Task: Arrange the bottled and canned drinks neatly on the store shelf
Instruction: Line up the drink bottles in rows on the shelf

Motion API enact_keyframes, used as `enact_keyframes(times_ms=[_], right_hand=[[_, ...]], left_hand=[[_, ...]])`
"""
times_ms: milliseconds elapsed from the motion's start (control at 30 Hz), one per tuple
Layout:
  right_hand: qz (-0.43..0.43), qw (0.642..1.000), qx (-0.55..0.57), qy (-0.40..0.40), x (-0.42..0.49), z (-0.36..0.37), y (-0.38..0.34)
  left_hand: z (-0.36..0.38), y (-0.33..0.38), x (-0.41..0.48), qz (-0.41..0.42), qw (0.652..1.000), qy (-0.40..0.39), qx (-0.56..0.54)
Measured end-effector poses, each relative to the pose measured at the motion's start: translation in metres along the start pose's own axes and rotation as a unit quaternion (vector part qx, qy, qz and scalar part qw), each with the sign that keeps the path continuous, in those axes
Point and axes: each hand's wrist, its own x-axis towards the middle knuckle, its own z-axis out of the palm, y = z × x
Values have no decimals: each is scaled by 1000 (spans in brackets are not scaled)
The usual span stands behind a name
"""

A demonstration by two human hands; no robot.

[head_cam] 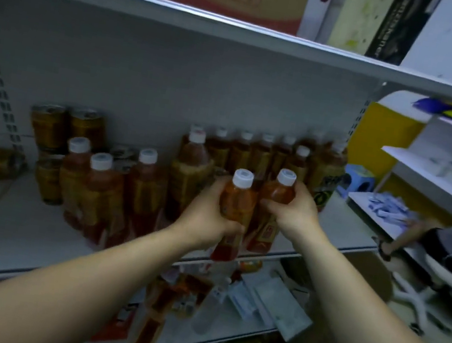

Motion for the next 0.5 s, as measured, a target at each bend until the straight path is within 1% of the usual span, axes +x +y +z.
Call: enact_keyframes(times_ms=[100,200,333,400,500], right_hand=[[1,999,-17,-43,40,-29,40],[-2,996,-4,-90,73,-44,73],[-53,985,21,-163,104,-44,90],[-69,981,33,-177,114,-40,97],[-72,979,2,-190,124,-34,114]], left_hand=[[34,-8,41,-1,1000,28,5],[57,-22,70,-19,999,40,8],[77,-38,88,-45,995,81,-34],[81,-42,88,-64,995,69,-31],[82,-50,87,-52,997,50,-10]])
